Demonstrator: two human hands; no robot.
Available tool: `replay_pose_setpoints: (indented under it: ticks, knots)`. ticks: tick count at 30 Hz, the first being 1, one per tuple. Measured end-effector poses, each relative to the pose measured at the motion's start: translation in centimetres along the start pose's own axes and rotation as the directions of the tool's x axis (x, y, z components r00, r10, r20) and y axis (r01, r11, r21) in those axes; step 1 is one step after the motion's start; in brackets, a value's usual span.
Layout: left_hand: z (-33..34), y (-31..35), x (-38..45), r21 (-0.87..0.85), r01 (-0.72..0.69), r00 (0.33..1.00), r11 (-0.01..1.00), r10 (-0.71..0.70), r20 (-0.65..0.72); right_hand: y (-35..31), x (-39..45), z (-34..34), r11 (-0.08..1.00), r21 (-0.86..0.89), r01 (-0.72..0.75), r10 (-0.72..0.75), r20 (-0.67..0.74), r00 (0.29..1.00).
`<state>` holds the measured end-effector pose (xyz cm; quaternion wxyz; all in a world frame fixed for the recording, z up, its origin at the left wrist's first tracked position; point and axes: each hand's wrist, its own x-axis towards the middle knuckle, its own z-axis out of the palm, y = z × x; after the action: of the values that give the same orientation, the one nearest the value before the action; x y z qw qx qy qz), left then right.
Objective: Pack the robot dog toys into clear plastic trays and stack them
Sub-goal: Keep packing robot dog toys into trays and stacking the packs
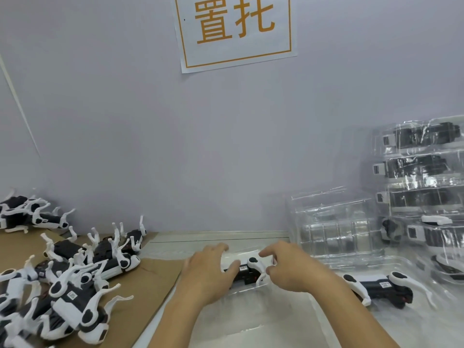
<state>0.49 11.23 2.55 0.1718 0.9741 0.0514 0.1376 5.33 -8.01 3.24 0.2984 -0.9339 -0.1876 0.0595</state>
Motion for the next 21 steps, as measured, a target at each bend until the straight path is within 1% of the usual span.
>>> replay_pose_setpoints:
  ticks: [1, 2, 5, 11, 15, 19, 21]
  knots:
    - [0.3, -0.1, -0.1, 0.064, -0.008, 0.999, 0.998, 0.006, 0.039, 0.0, 0.0, 0.0, 1.000, 0.000, -0.001, 0.001, -0.001, 1.000]
    - [0.5, -0.2, -0.2, 0.090, -0.015, 0.999, 0.996, 0.012, 0.036, 0.0, -0.1, 0.0, 1.000, 0.000, 0.000, 0.000, 0.000, 1.000]
    - [0.3, 0.0, -0.3, 0.070, -0.029, 1.000, 0.997, 0.029, 0.009, 0.0, -0.1, -0.1, 1.000, 0.011, 0.000, 0.000, 0.001, 1.000]
    - [-0.1, -0.1, -0.3, 0.080, -0.079, 0.994, 0.994, 0.072, 0.086, 0.0, -0.1, -0.1, 1.000, 0.025, -0.002, 0.002, 0.003, 1.000]
    - [-0.4, -0.2, -0.4, 0.086, -0.111, 0.978, 0.990, 0.093, 0.188, 0.1, -0.1, 0.0, 0.999, 0.035, -0.011, 0.011, 0.000, 1.000]
    - [-0.9, -0.4, -0.6, 0.024, -0.123, 0.961, 0.992, 0.113, 0.254, 0.0, 0.0, 0.0, 0.999, 0.033, -0.013, 0.013, -0.010, 1.000]
    - [-1.1, -0.6, -0.7, 0.031, -0.120, 0.952, 0.992, 0.106, 0.288, 0.0, 0.0, 0.0, 0.999, 0.035, -0.014, 0.015, -0.014, 1.000]
